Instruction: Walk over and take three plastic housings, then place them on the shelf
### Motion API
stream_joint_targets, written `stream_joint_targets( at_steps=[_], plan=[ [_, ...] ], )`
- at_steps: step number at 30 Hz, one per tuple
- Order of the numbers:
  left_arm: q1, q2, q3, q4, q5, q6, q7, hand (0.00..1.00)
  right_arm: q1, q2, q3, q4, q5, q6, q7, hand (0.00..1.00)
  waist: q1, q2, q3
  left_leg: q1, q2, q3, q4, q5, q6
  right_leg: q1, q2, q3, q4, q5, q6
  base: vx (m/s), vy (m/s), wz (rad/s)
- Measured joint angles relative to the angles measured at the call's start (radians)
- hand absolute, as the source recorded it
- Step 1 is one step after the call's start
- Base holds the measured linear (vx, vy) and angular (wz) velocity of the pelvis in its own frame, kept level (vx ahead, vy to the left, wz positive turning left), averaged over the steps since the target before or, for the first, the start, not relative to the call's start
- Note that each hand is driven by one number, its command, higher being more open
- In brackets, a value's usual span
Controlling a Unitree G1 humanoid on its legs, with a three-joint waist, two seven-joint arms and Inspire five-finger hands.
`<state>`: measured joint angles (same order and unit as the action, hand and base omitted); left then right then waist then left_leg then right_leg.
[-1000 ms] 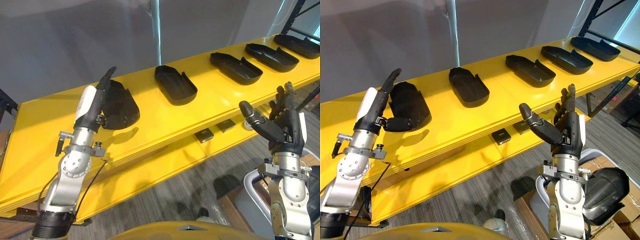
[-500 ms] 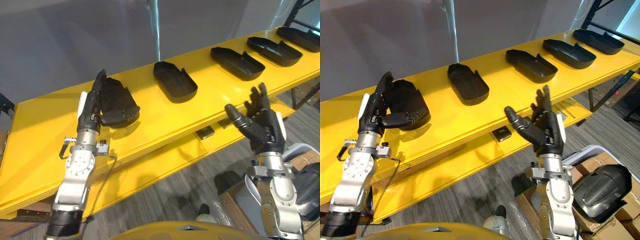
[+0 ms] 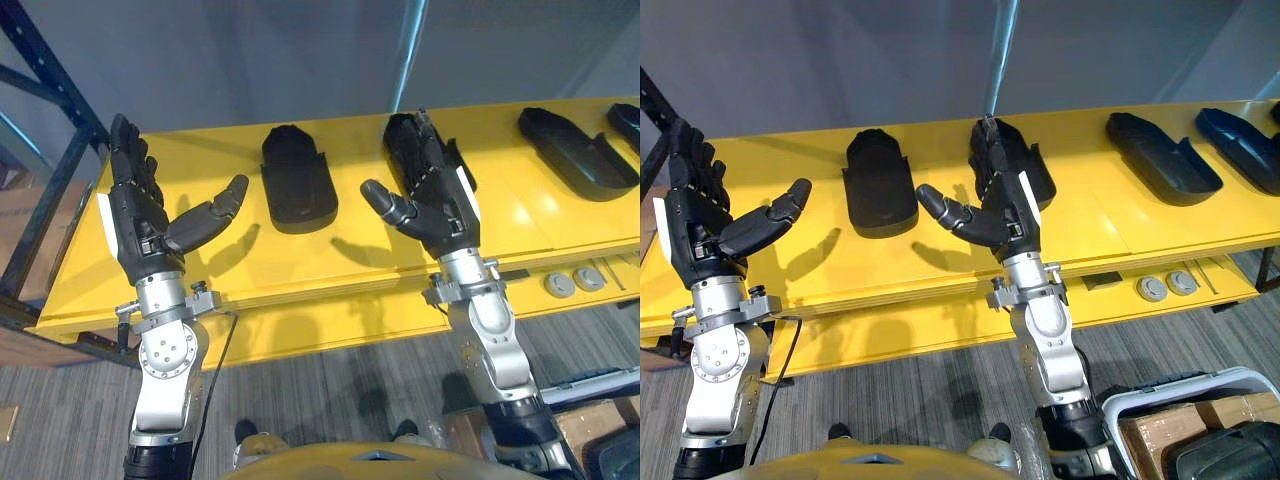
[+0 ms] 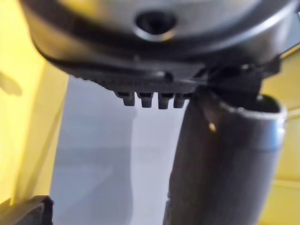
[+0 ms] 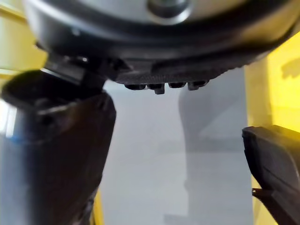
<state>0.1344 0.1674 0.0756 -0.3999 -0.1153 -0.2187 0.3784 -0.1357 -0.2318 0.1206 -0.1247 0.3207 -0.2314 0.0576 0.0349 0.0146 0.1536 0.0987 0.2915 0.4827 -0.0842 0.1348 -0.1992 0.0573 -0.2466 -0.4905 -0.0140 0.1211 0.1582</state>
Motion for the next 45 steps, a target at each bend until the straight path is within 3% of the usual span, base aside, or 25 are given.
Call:
stream_joint_targets(
  at_steps=[7, 12, 16, 24, 35, 45],
  plan=[
    [-0.004, -0.022, -0.008, 0.020, -0.098, 0.011, -0.055, 1.00, -0.059, 0.000, -0.003, 0.070, 0.000, 0.034, -0.020, 1.00, 0.006, 0.008, 0.023, -0.006, 0.001, -0.017, 0.000, 0.003, 0.001, -0.003, -0.002, -0.002, 0.016, -0.007, -0.004, 0.03, 0.000, 0.05],
    [-0.009, -0.023, -0.058, 0.089, -0.153, 0.081, -0.120, 1.00, -0.080, 0.000, -0.003, 0.115, 0.000, 0.079, -0.023, 1.00, 0.007, 0.007, 0.035, -0.001, 0.001, -0.023, 0.002, 0.002, 0.003, -0.003, -0.007, -0.002, 0.040, -0.025, 0.001, 0.00, 0.002, 0.02],
    [-0.009, -0.025, -0.081, 0.109, -0.167, 0.118, -0.135, 1.00, -0.118, 0.000, -0.001, 0.159, 0.001, 0.119, 0.004, 1.00, 0.000, 0.009, 0.070, -0.005, 0.001, -0.023, 0.033, -0.011, 0.009, -0.004, -0.020, 0.003, 0.063, -0.034, 0.001, -0.03, 0.006, -0.01],
    [-0.022, -0.038, -0.123, 0.127, -0.201, 0.167, -0.164, 1.00, -0.150, -0.001, 0.050, 0.216, 0.001, 0.201, 0.074, 1.00, -0.005, 0.012, 0.074, -0.025, 0.001, -0.027, 0.044, -0.011, 0.010, -0.021, -0.023, 0.003, 0.071, -0.034, 0.001, 0.00, 0.000, 0.00],
    [-0.074, -0.052, -0.183, 0.200, -0.201, 0.180, -0.170, 1.00, -0.160, 0.005, 0.114, 0.236, 0.001, 0.225, 0.108, 1.00, -0.006, 0.013, 0.075, -0.021, 0.001, -0.029, 0.048, -0.011, 0.010, -0.020, -0.028, 0.002, 0.084, -0.038, 0.001, 0.00, 0.000, 0.00],
    [-0.095, -0.051, -0.218, 0.204, -0.288, 0.180, -0.246, 1.00, -0.190, 0.009, 0.127, 0.270, 0.002, 0.218, 0.110, 1.00, -0.009, 0.020, 0.079, -0.020, 0.000, -0.028, 0.049, -0.011, 0.011, -0.020, -0.028, 0.002, 0.085, -0.038, 0.001, 0.00, 0.000, 0.00]
  ],
)
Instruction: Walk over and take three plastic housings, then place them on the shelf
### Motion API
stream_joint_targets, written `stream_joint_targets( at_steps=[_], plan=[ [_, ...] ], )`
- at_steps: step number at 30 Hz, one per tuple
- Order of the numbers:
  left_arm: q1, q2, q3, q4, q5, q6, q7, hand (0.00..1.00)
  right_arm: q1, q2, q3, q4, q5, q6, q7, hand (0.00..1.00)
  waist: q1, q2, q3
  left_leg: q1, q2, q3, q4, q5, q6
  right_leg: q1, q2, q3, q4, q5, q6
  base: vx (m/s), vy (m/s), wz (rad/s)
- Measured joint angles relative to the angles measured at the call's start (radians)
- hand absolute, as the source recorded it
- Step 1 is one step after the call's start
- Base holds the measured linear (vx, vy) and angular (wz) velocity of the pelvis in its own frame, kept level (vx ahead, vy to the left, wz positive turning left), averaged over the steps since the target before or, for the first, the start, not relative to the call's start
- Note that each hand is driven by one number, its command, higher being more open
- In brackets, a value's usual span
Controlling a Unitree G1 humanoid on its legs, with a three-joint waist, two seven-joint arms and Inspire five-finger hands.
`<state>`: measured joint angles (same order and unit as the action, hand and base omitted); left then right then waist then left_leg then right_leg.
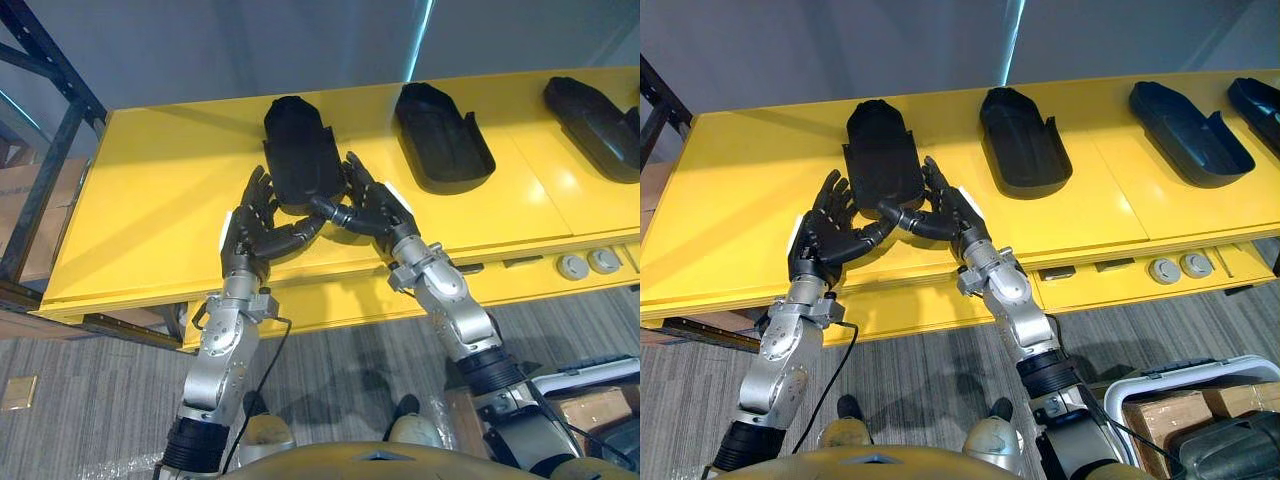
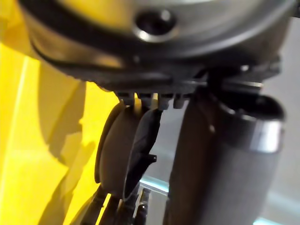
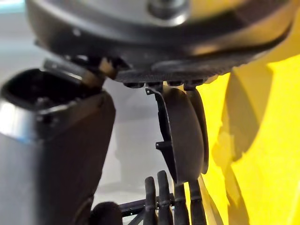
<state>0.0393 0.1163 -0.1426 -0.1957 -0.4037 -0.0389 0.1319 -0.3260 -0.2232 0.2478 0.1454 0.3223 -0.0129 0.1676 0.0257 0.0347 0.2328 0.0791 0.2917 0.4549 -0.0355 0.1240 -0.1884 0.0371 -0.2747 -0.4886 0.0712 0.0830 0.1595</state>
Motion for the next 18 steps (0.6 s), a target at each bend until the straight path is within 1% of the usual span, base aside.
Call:
stream_joint_targets(
  at_steps=[4, 11, 18],
  plan=[
    [0.000, 0.001, 0.000, 0.001, -0.027, 0.003, -0.011, 1.00, 0.000, 0.000, 0.000, 0.000, 0.000, -0.001, -0.002, 1.00, 0.000, 0.007, 0.004, 0.004, 0.000, 0.001, 0.000, 0.000, 0.000, 0.002, 0.000, 0.001, 0.001, 0.000, 0.000, 0.00, 0.000, 0.00],
    [0.000, 0.009, -0.007, 0.013, -0.024, 0.019, -0.014, 1.00, 0.005, 0.001, 0.002, 0.008, 0.000, 0.000, -0.001, 1.00, 0.001, 0.007, 0.004, 0.018, 0.000, 0.003, -0.001, 0.000, 0.000, 0.015, 0.000, 0.002, 0.000, 0.000, 0.000, 0.00, 0.000, 0.00],
    [0.000, 0.021, -0.007, 0.013, -0.016, 0.021, -0.014, 1.00, 0.009, 0.000, 0.006, 0.007, 0.002, 0.000, 0.006, 1.00, 0.001, 0.007, 0.004, 0.022, 0.000, 0.004, -0.001, 0.000, 0.000, 0.018, 0.000, 0.004, 0.000, 0.000, 0.000, 0.00, 0.000, 0.00]
  ],
)
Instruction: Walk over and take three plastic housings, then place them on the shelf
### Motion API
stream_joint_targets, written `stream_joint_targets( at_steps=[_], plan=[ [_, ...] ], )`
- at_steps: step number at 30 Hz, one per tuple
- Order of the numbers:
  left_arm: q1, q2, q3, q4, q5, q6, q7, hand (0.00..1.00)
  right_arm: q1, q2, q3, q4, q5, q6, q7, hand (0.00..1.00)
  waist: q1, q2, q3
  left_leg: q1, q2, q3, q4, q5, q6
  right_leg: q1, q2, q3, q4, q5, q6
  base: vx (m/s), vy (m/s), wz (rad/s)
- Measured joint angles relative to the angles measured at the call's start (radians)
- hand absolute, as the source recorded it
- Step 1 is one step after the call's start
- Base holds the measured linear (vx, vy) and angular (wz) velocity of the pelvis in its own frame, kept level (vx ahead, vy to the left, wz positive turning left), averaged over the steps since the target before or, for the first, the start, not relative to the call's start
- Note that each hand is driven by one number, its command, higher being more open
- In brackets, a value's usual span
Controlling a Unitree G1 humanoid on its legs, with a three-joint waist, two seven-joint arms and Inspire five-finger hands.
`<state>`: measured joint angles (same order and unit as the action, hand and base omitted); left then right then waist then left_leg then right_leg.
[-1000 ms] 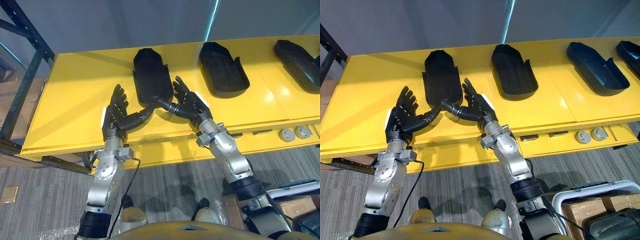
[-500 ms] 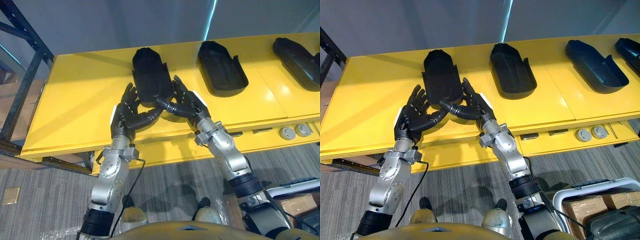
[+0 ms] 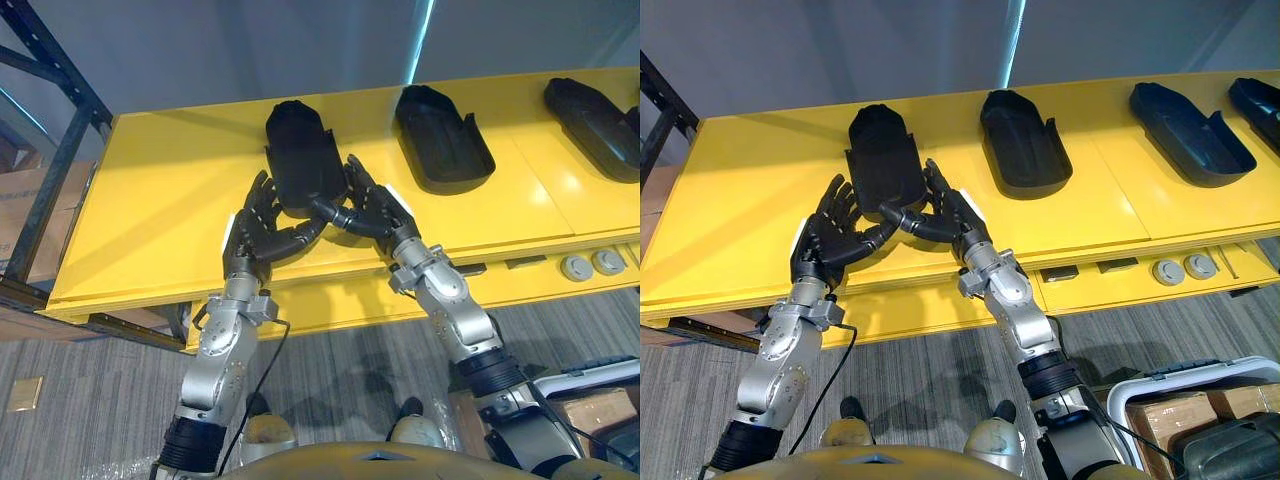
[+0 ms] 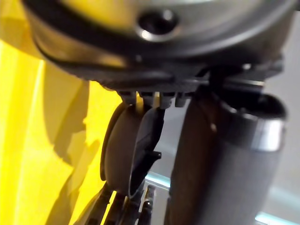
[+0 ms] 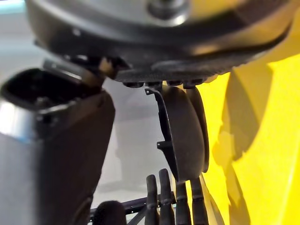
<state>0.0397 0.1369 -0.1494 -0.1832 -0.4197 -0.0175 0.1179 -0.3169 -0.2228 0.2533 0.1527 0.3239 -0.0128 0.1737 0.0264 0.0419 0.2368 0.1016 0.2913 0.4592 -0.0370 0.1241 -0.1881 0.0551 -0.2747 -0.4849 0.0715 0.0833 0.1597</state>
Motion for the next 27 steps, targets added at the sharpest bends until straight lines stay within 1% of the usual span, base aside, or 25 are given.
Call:
stream_joint_targets(
  at_steps=[6, 8, 11, 13, 16, 18, 21, 27],
  plan=[
    [0.007, 0.001, 0.004, 0.000, 0.011, 0.005, 0.001, 1.00, 0.028, -0.001, 0.004, -0.014, 0.017, 0.000, 0.008, 1.00, 0.001, 0.000, -0.001, 0.011, -0.001, 0.002, -0.002, 0.000, 0.000, 0.010, 0.000, 0.001, -0.002, 0.000, 0.000, 0.00, 0.000, 0.00],
    [0.011, 0.001, 0.007, 0.000, 0.039, 0.005, 0.002, 1.00, 0.030, -0.001, 0.007, -0.017, 0.017, 0.002, 0.013, 1.00, 0.001, 0.000, -0.001, 0.011, 0.000, 0.002, -0.002, 0.000, -0.001, 0.010, 0.000, 0.001, -0.002, 0.000, 0.000, 0.00, 0.000, 0.00],
    [0.013, 0.001, 0.013, 0.000, 0.039, 0.005, 0.004, 1.00, 0.052, -0.005, 0.014, -0.043, 0.017, 0.008, 0.013, 1.00, 0.001, 0.000, -0.002, 0.011, 0.000, 0.002, -0.002, 0.000, 0.000, 0.010, 0.000, 0.002, -0.002, 0.000, 0.001, 0.00, 0.000, 0.00],
    [0.018, 0.000, 0.021, 0.000, 0.074, 0.005, 0.003, 1.00, 0.067, -0.006, 0.023, -0.060, 0.017, 0.008, 0.013, 1.00, 0.001, 0.000, -0.004, 0.012, -0.001, 0.002, -0.002, 0.000, 0.000, 0.011, 0.000, 0.001, -0.003, 0.001, 0.001, 0.00, 0.000, 0.00],
    [0.019, 0.000, 0.035, 0.000, 0.075, 0.007, 0.003, 1.00, 0.069, -0.007, 0.034, -0.061, 0.016, 0.009, 0.015, 1.00, -0.001, 0.002, -0.006, 0.012, -0.001, 0.003, -0.002, 0.000, 0.000, 0.011, 0.000, 0.002, -0.003, 0.001, 0.001, 0.00, 0.000, 0.00],
    [0.019, 0.000, 0.038, -0.001, 0.075, 0.020, 0.003, 1.00, 0.074, -0.008, 0.035, -0.061, 0.016, 0.009, 0.018, 1.00, -0.001, 0.003, -0.011, 0.013, -0.001, 0.002, -0.002, 0.000, -0.001, 0.013, 0.000, 0.000, -0.004, 0.001, 0.001, 0.00, 0.000, 0.00],
    [0.041, 0.000, 0.039, -0.002, 0.075, 0.022, 0.001, 1.00, 0.090, -0.008, 0.045, -0.061, 0.016, 0.014, 0.018, 1.00, -0.001, 0.003, -0.031, 0.014, -0.001, 0.001, -0.004, 0.000, -0.001, 0.016, 0.000, -0.001, -0.006, 0.001, 0.001, 0.00, 0.000, 0.00],
    [0.050, 0.000, 0.046, -0.002, 0.074, 0.024, -0.012, 1.00, 0.102, -0.008, 0.048, -0.062, -0.005, 0.016, 0.016, 1.00, 0.001, 0.004, -0.035, 0.019, -0.001, 0.001, -0.003, 0.000, 0.000, 0.020, 0.000, 0.000, -0.006, 0.002, 0.002, 0.00, 0.000, 0.00]
  ],
)
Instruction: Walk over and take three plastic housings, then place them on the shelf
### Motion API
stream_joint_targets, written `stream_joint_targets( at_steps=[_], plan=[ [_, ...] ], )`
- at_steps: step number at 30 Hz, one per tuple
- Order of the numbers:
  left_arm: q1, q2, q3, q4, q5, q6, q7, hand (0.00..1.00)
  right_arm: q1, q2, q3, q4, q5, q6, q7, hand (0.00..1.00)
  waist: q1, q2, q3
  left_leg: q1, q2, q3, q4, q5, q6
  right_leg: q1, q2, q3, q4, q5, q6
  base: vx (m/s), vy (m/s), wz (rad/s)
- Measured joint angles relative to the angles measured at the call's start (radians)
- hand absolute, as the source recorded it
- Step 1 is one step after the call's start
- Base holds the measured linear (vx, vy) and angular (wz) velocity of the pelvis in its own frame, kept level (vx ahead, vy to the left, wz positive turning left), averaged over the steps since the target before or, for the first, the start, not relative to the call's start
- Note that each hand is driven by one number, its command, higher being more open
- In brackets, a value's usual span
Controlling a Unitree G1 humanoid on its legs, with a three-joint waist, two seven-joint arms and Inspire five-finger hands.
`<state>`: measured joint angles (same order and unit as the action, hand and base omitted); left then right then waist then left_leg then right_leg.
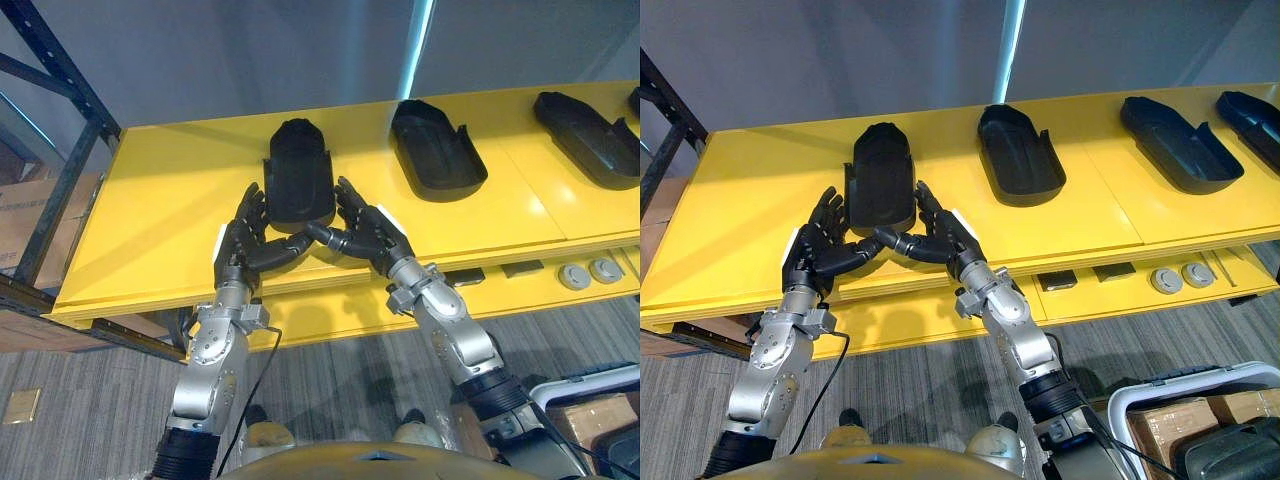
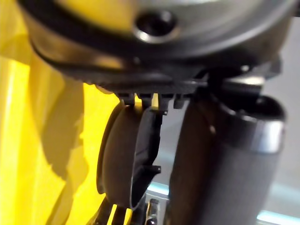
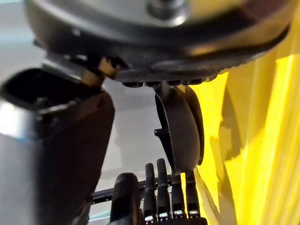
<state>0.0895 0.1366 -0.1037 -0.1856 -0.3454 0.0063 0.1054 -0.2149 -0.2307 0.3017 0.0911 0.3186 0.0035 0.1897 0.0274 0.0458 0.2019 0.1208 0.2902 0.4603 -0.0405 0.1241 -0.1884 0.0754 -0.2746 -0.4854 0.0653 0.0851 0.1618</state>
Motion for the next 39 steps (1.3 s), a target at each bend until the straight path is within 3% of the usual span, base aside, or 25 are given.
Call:
stream_joint_targets(
  at_steps=[23, 27, 39],
  plan=[
    [0.005, -0.001, -0.008, 0.000, -0.001, 0.017, -0.048, 1.00, 0.035, 0.036, -0.038, -0.002, -0.041, 0.000, -0.090, 1.00, 0.001, 0.001, -0.027, 0.029, -0.002, 0.017, -0.016, 0.002, -0.003, 0.017, 0.004, 0.016, -0.015, 0.007, 0.006, 0.00, 0.001, -0.01],
    [0.000, -0.001, -0.022, 0.000, 0.001, 0.043, -0.049, 1.00, 0.043, 0.039, -0.048, -0.003, -0.041, 0.000, -0.090, 1.00, -0.004, 0.001, -0.038, 0.029, -0.002, 0.021, -0.017, 0.002, -0.003, 0.013, 0.005, 0.020, -0.015, 0.007, 0.006, 0.00, 0.002, -0.02],
    [-0.014, 0.000, -0.038, 0.061, 0.043, 0.044, -0.037, 1.00, 0.042, 0.040, -0.053, 0.005, -0.040, 0.006, -0.066, 1.00, -0.005, 0.001, -0.050, 0.031, -0.002, 0.025, -0.016, 0.002, -0.003, 0.012, 0.005, 0.023, -0.017, 0.009, 0.006, 0.00, 0.000, 0.00]
  ],
)
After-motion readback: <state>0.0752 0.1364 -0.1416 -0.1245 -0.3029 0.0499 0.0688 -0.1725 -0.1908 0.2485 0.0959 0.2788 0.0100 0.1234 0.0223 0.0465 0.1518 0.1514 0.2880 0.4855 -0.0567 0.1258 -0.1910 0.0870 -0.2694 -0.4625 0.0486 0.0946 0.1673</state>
